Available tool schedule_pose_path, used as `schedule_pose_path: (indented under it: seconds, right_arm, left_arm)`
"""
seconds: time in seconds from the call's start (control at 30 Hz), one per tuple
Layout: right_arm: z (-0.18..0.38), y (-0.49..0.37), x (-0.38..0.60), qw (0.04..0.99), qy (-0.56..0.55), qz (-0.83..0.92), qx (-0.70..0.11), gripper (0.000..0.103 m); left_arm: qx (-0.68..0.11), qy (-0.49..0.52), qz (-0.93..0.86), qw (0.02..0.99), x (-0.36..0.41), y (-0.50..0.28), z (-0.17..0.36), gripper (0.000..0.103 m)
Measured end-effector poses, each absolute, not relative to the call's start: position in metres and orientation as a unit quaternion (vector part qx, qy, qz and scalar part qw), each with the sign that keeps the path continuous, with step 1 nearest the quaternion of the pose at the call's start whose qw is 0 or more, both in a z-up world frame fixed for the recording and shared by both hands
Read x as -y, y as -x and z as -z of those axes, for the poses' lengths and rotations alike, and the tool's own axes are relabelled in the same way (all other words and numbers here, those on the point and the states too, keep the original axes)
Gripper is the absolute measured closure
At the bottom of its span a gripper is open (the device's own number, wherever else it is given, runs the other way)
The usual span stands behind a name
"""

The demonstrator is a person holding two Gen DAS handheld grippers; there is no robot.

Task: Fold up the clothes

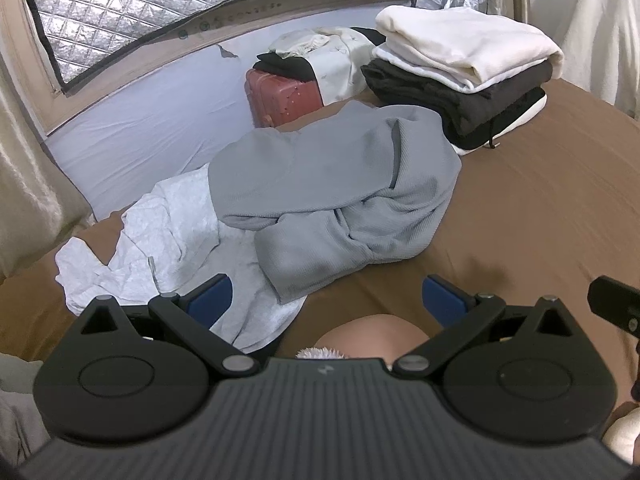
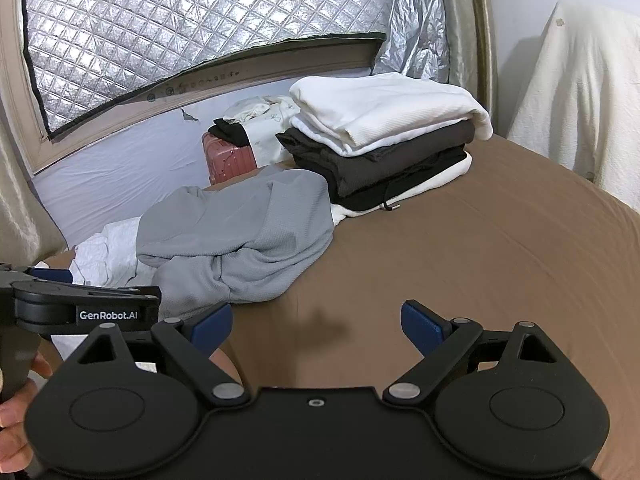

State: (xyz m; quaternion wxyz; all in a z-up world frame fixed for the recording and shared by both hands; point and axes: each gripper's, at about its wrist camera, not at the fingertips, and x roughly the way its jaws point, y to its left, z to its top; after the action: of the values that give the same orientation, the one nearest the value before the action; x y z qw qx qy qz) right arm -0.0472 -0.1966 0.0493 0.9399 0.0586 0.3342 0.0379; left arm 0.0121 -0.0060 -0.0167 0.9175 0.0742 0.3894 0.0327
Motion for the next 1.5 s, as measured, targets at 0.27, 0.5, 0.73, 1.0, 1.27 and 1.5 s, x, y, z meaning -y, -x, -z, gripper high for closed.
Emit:
schedule_pose_path:
  seconds: [0.27,0.5,0.73,1.0,1.27,1.5]
  right_arm:
    - [-0.037,0.04,0.202,0.935,-0.067,-0.033,-0.347,0.009]
    - [-0.01,0.018,0.201,0.925,-0.053,-0.038,-0.374,0.009]
    - [0.04,-0.011,0.205,0.909,-0.092,-0.054,-0.404,0.009]
    - [0.056,-0.036,0.237,0.903,-0.195,-0.063,-0.378,0.018]
    - [0.061,-0.109,0.185,0.909,-0.079,-0.175,-0.369,0.012]
    - [0.107,-0.192,0.184,0.89,-0.167,-0.171,-0.389,0.011]
  left_arm:
    - [-0.399,-0.074,-0.03,0.913,0.003,-0.024,0.031,0.0]
    - [-0.405,-0.053,-0.084,0.909,-0.042,-0.056,0.051,0.0]
    - [-0.401,0.009,-0.076,0.913,-0.094,-0.082,0.078,0.001]
    - [-0.399,0.081,-0.031,0.913,-0.123,-0.116,0.117,0.006]
    - [-0.401,0.08,-0.029,0.912,-0.123,-0.143,0.145,0.009]
    - [-0.399,0.114,0.01,0.91,-0.131,-0.185,0.156,0.009]
